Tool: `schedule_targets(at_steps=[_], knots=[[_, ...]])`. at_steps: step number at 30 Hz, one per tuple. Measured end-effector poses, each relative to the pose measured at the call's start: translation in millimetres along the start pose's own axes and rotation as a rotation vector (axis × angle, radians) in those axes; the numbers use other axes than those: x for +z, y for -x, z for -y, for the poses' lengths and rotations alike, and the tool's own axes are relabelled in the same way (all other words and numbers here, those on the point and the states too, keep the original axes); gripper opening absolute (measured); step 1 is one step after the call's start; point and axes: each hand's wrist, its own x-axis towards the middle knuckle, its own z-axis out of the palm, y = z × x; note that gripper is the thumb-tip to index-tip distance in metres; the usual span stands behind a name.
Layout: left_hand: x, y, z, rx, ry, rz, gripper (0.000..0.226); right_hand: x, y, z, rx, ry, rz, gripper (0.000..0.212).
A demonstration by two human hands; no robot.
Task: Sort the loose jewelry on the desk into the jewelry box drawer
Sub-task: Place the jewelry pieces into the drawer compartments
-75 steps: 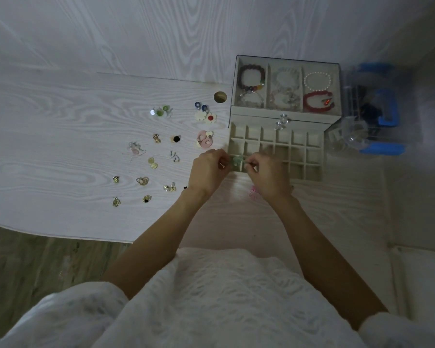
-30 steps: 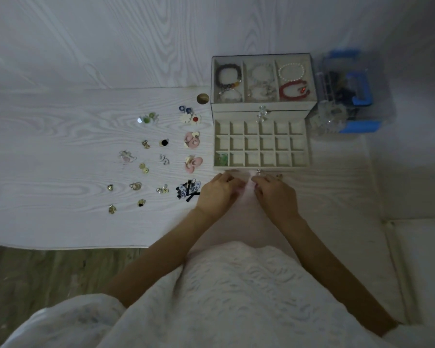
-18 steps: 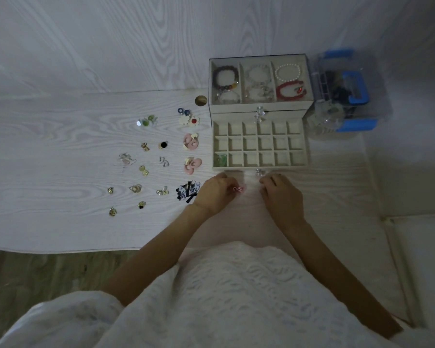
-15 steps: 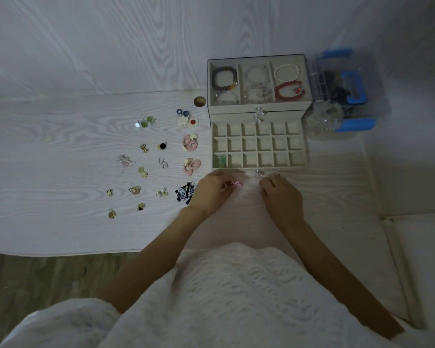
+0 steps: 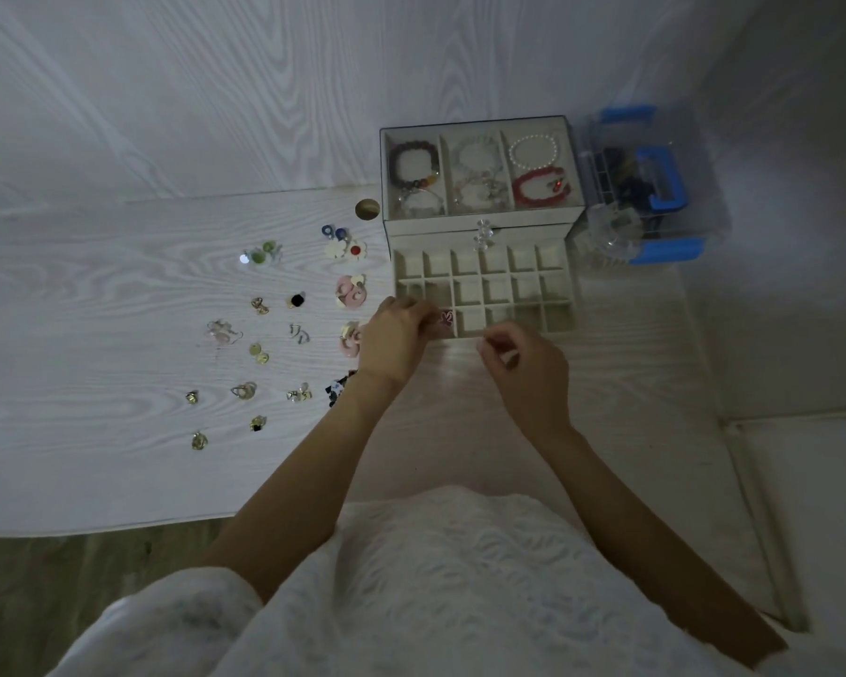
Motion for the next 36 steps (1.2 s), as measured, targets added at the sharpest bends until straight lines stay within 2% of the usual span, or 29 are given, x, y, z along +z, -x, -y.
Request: schedule_targets(at_steps=[4, 10, 12, 14, 19, 22, 28, 32, 36], knots=[[-2.2, 8.3, 8.2, 0.064, -0.079, -0.092, 0.011, 9.6, -22.8, 9.7, 0.093, -0.215, 0.002, 0.008], [-3.9, 14.6, 10.3, 0.075, -0.077, -0.121, 0.018, 30.3, -50.9, 12.0, 0.088, -0.164, 0.207, 0.013], [-4.9, 15.7, 12.0, 0.050, -0.062, -0.108, 0.020, 36.7, -55.9, 8.7, 0.030, -0.011, 0.288, 0.013], [-6.0, 17.3, 13.4, 0.046, -0.057, -0.088, 0.022, 39.6, -58.8, 3.9, -0.115, 0.224, 0.302, 0.013], [-5.8, 19.5, 15.0, 0.061, -0.075, -0.072, 0.021, 36.7, -55.8, -0.7, -0.314, 0.454, 0.251, 0.016], [-4.5, 19.8, 13.6, 0.060, -0.077, -0.080, 0.020, 40.6, -49.4, -3.6, -0.339, 0.543, 0.214, 0.018], [-4.0, 21.2, 12.1, 0.072, -0.091, -0.091, 0.017, 43.8, -55.9, 1.2, -0.289, 0.502, 0.285, 0.024], [-5.6, 21.1, 10.3, 0.110, -0.088, -0.110, 0.016, 31.6, -50.7, -1.8, -0.259, 0.375, 0.198, 0.020], [0.2, 23.2, 8.4, 0.174, -0.122, -0.056, 0.016, 5.5, -29.5, -13.8, -0.170, 0.274, 0.124, 0.016]])
